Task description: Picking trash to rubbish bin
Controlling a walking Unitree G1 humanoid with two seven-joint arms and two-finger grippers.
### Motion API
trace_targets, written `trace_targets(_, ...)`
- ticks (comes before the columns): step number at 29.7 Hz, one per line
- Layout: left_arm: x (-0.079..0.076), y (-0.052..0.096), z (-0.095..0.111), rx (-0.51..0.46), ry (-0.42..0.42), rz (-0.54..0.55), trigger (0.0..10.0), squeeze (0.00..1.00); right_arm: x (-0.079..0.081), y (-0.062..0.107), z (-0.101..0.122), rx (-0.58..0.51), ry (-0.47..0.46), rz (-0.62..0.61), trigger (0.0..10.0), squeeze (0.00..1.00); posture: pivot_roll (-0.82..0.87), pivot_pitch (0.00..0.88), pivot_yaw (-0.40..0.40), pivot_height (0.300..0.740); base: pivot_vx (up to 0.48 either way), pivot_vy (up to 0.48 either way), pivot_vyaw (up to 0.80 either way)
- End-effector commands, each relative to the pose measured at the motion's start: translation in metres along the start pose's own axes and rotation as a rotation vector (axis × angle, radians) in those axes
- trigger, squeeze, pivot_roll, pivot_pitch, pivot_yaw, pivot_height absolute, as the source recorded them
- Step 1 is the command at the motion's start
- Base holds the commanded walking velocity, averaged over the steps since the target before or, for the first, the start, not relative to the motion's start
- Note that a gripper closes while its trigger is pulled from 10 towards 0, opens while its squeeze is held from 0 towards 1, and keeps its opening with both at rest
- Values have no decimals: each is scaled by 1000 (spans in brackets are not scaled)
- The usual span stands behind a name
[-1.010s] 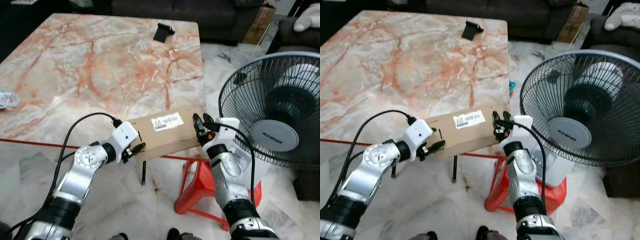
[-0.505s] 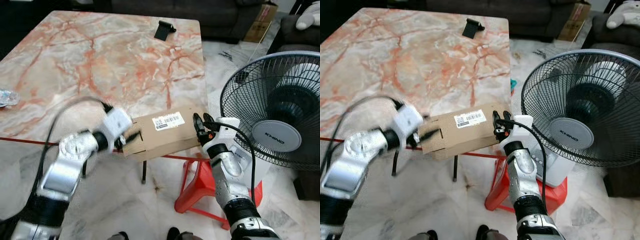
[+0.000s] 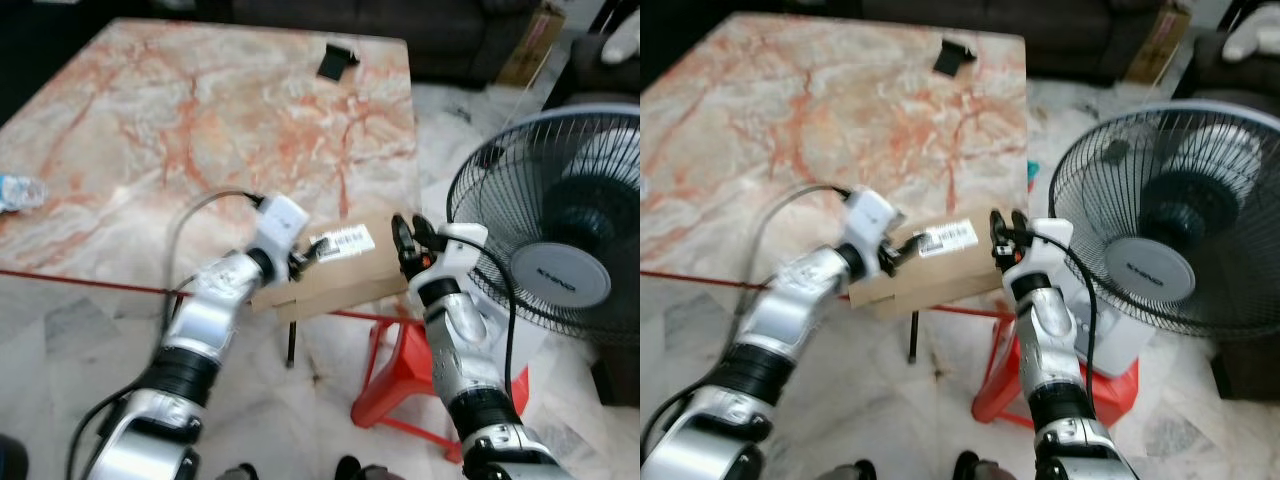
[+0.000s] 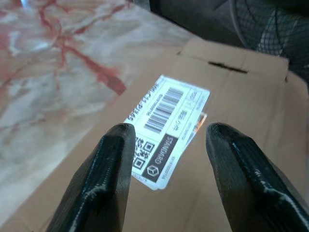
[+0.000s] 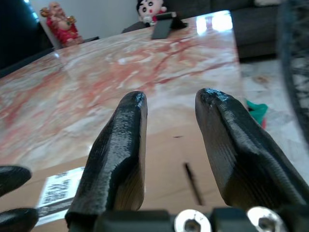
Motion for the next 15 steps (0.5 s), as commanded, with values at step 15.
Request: trace_targets(15, -13, -16, -16, 91, -73, -106, 10000, 0, -5, 6, -3, -4, -11, -27, 10000, 0, 65, 155, -55, 740, 0, 0, 0)
Point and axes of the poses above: a point about 5 cm out from each wrist's last joint towards the gripper, its own y axis pointing back from the gripper into the wrist, its own z axis along the axis of the wrist's last joint, x = y × z, the point moved 2 cm from there along -y, pointing out of the wrist towards the gripper, and after that the axes turned 3 degrees about -y, right-handed, at the moved point
